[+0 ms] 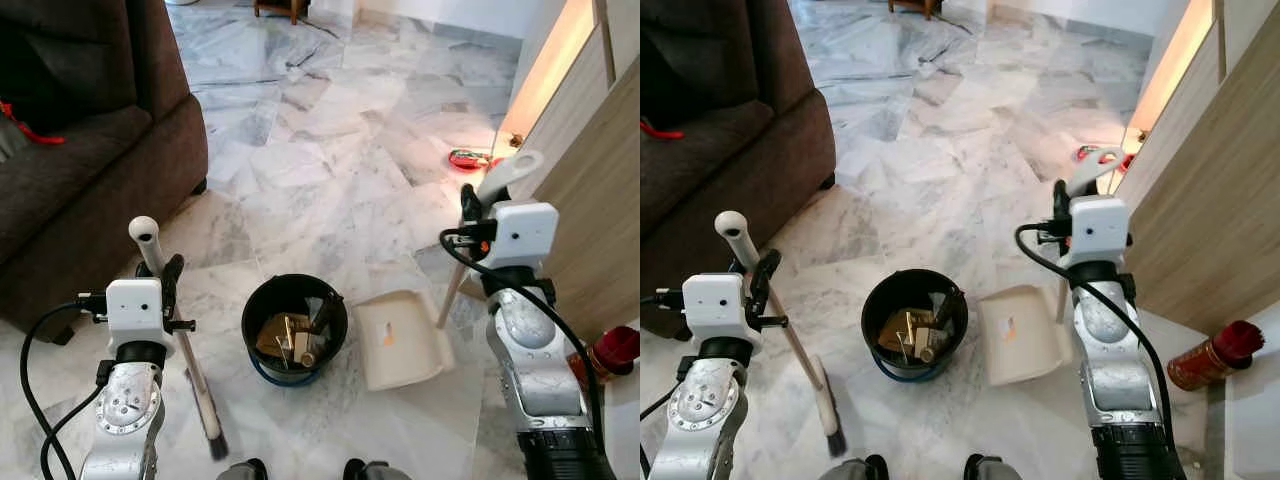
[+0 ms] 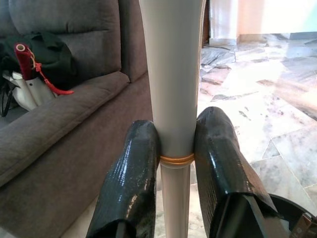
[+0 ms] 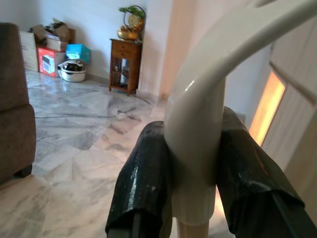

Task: Sweep floor

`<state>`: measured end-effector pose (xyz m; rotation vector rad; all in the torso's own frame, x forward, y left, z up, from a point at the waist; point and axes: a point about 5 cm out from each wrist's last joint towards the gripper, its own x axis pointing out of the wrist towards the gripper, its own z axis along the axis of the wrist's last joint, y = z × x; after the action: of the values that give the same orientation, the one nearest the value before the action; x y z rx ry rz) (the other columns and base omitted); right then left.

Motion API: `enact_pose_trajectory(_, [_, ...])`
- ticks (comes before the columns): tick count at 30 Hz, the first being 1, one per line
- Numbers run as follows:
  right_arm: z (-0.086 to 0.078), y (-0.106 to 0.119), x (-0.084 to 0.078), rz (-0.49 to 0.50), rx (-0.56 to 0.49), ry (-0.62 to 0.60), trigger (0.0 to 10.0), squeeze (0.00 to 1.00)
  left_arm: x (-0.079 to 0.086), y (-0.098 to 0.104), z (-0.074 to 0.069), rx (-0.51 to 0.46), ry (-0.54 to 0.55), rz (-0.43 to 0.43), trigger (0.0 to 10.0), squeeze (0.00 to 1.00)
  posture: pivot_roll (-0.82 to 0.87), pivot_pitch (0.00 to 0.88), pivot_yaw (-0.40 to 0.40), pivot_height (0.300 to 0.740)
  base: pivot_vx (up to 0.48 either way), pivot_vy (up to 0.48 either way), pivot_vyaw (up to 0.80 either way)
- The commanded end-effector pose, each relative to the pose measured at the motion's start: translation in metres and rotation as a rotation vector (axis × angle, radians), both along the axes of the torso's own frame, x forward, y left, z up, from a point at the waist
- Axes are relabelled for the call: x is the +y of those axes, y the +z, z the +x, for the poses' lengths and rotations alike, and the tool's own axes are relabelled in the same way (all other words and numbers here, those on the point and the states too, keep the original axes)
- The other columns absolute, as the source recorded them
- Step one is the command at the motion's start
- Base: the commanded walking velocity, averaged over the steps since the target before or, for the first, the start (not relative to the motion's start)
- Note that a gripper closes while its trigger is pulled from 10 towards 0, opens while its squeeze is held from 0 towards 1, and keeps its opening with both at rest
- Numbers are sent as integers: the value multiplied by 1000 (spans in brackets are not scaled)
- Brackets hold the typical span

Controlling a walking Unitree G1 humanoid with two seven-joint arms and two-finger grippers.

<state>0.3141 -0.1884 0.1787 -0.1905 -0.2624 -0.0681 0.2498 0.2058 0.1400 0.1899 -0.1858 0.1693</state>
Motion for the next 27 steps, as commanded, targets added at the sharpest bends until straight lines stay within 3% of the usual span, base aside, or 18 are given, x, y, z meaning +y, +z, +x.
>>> enact_pose_trajectory(1, [0,5,-4,43,-25,5,10000,0,1,7,-4,-27,-6,14,10000,0,-17,193,-18,740,0,0,0])
enact_pose_trajectory(18, [-2,-26,-11,24,78,59,10000,0,-1,4,-6,-17,-16,11,10000,0,-20,166,-21,740,0,0,0])
enact_pose_trajectory(27, [-1,-24,-12,22,59,63,10000,0,-13,0,-8,1,-90,63,10000,0,-15,152,-20,740,0,0,0])
